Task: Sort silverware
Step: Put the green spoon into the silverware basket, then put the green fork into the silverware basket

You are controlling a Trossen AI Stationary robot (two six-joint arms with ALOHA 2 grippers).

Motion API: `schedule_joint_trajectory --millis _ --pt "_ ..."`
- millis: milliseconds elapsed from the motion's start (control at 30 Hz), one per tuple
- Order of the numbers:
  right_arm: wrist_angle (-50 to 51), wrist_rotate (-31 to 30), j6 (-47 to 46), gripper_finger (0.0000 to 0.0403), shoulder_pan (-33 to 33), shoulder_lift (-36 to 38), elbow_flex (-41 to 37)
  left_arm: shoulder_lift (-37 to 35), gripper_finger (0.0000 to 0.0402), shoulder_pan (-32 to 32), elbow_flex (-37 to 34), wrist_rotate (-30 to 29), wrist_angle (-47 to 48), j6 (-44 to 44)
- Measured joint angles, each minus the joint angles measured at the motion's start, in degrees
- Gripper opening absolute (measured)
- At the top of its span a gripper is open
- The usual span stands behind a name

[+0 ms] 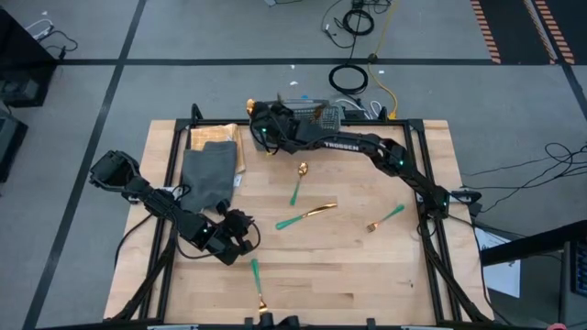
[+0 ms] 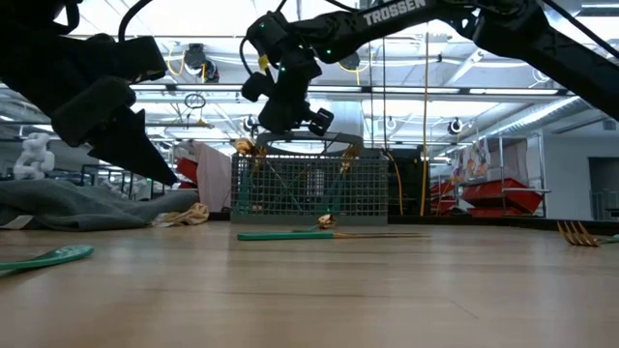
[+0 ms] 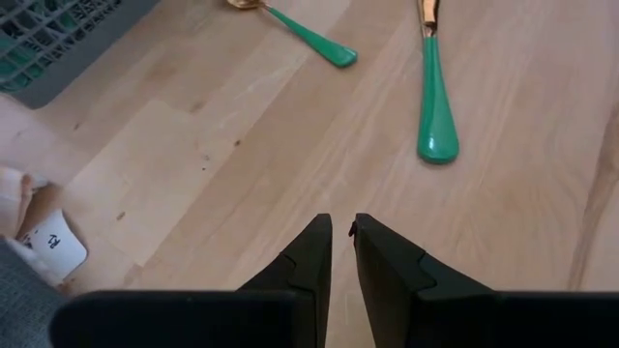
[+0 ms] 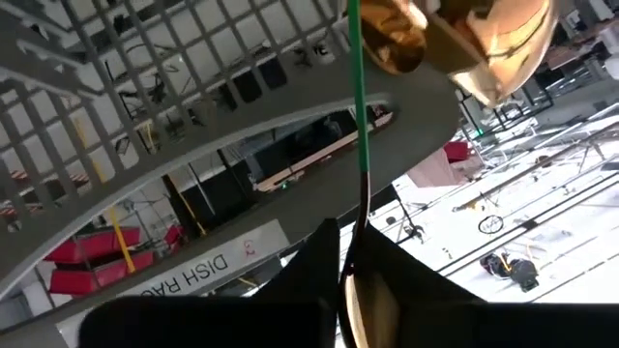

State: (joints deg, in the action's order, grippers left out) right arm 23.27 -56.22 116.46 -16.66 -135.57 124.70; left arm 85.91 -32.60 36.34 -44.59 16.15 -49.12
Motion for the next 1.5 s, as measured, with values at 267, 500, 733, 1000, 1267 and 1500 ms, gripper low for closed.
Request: schedule_joint_trajectory --millis 267,500,733,1000,1267,1500 --pt "1.8 2.34 -0.75 0.0092 0.48 -0.06 0.0 0.0 0.0058 0.0 0.0 -0.32 0.01 0.0" --pt "1.3 2.36 -1.73 0.0137 0.72 -0.06 0.0 0.0 0.0058 0.0 0.0 -0.32 0.45 0.0" --pt "-6.23 -1.66 -2.31 0.0159 0.94 -0.03 0.02 0.02 0.0058 0.0 0.0 -0.32 0.57 0.0" --pt "-12.41 -8.27 -8.56 0.016 1.0 2.31 0.09 0.0 0.0058 0.0 0.0 -0.64 1.28 0.0" --pt "2.73 -11.93 -37.77 0.0126 2.99 8.56 0.03 0.02 0.0058 0.0 0.04 -0.71 1.23 -0.42" --pt "39.73 32.88 -89.83 0.001 3.34 16.21 0.09 0.02 0.0058 -0.16 0.04 -0.72 1.35 -2.64"
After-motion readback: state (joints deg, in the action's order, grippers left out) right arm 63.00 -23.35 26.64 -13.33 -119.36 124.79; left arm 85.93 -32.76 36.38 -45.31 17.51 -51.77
